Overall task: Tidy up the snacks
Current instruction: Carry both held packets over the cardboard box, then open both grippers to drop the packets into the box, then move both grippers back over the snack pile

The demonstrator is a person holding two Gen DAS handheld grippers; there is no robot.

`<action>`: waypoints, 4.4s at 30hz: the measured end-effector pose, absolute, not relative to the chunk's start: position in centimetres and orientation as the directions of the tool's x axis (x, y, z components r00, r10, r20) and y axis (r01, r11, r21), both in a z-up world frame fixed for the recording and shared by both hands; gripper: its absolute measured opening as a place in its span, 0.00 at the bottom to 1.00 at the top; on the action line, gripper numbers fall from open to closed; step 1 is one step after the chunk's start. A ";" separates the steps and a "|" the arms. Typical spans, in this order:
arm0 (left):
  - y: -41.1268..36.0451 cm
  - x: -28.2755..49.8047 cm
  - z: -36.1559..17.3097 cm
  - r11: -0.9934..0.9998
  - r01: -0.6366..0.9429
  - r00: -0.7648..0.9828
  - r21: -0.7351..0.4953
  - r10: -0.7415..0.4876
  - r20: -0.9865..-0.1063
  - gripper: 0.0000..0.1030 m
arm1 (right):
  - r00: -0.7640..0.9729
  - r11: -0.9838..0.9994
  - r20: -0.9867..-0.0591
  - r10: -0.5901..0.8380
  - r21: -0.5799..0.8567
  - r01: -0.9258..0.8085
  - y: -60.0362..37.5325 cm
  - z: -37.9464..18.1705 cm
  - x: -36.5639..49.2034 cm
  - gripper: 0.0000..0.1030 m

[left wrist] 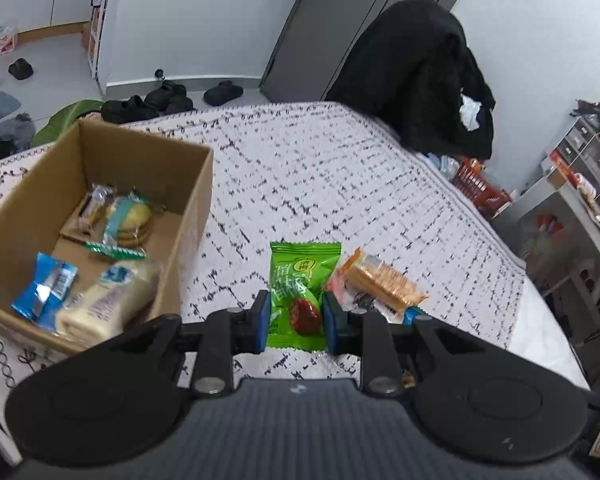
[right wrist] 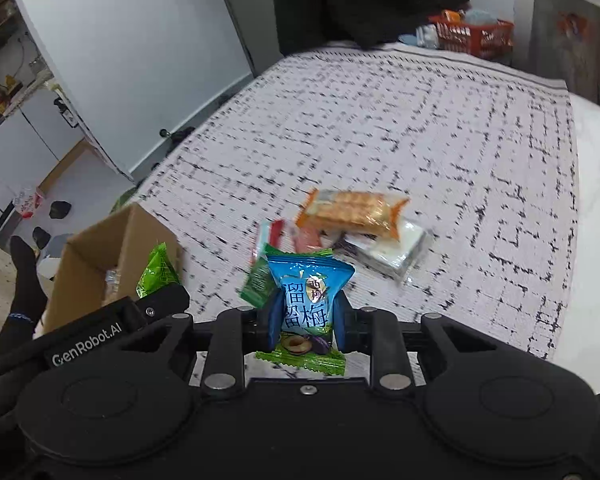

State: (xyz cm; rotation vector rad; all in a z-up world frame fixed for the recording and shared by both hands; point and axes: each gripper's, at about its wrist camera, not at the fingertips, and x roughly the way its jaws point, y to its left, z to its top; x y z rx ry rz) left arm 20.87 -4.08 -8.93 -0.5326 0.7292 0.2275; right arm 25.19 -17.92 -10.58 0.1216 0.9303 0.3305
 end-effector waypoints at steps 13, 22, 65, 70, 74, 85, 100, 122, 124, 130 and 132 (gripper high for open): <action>-0.1 18.9 -7.4 0.822 -0.366 0.757 -0.436 -0.010 -0.653 0.25 | 0.589 0.920 -0.709 0.388 0.254 -0.300 -14.4 -7.6 24.0 0.25; 3.2 17.9 -7.7 0.797 -0.377 0.762 -0.471 -0.022 -0.647 0.25 | 0.604 0.908 -0.684 0.410 0.241 -0.343 -11.6 -6.8 23.3 0.25; 10.9 16.5 -10.7 0.603 -0.562 0.711 -0.566 0.002 -0.703 0.69 | 0.492 0.819 -0.673 0.553 0.330 -0.468 -2.0 -6.7 24.6 0.29; 10.6 16.6 -10.6 0.611 -0.555 0.713 -0.564 0.001 -0.701 0.78 | 0.517 0.839 -0.673 0.528 0.320 -0.440 -3.3 -6.4 24.4 0.50; 10.2 16.8 -10.5 0.622 -0.550 0.708 -0.557 -0.006 -0.706 0.82 | 0.528 0.855 -0.681 0.507 0.315 -0.413 -5.3 -6.6 24.4 0.53; 7.3 17.4 -9.3 0.689 -0.502 0.712 -0.522 -0.012 -0.702 0.91 | 0.556 0.884 -0.690 0.463 0.315 -0.346 -10.9 -6.9 24.1 0.55; 2.7 18.1 -7.9 0.780 -0.429 0.726 -0.456 -0.002 -0.687 1.00 | 0.609 0.901 -0.665 0.434 0.332 -0.280 -17.0 -7.1 24.1 0.82; -3.9 19.2 -7.8 0.864 -0.377 0.710 -0.333 0.040 -0.703 1.00 | 0.624 0.930 -0.691 0.365 0.305 -0.207 -24.3 -10.5 24.1 0.97; -4.3 19.4 -8.1 0.870 -0.369 0.705 -0.327 0.033 -0.708 1.00 | 0.618 0.930 -0.697 0.364 0.308 -0.201 -24.9 -10.8 24.2 0.98; -5.7 19.7 -8.8 0.880 -0.343 0.702 -0.327 0.009 -0.712 1.00 | 0.614 0.924 -0.695 0.376 0.331 -0.191 -26.4 -11.5 24.3 1.00; -6.1 19.9 -9.0 0.886 -0.340 0.700 -0.314 0.015 -0.714 1.00 | 0.607 0.915 -0.689 0.395 0.352 -0.196 -26.8 -11.7 24.3 1.00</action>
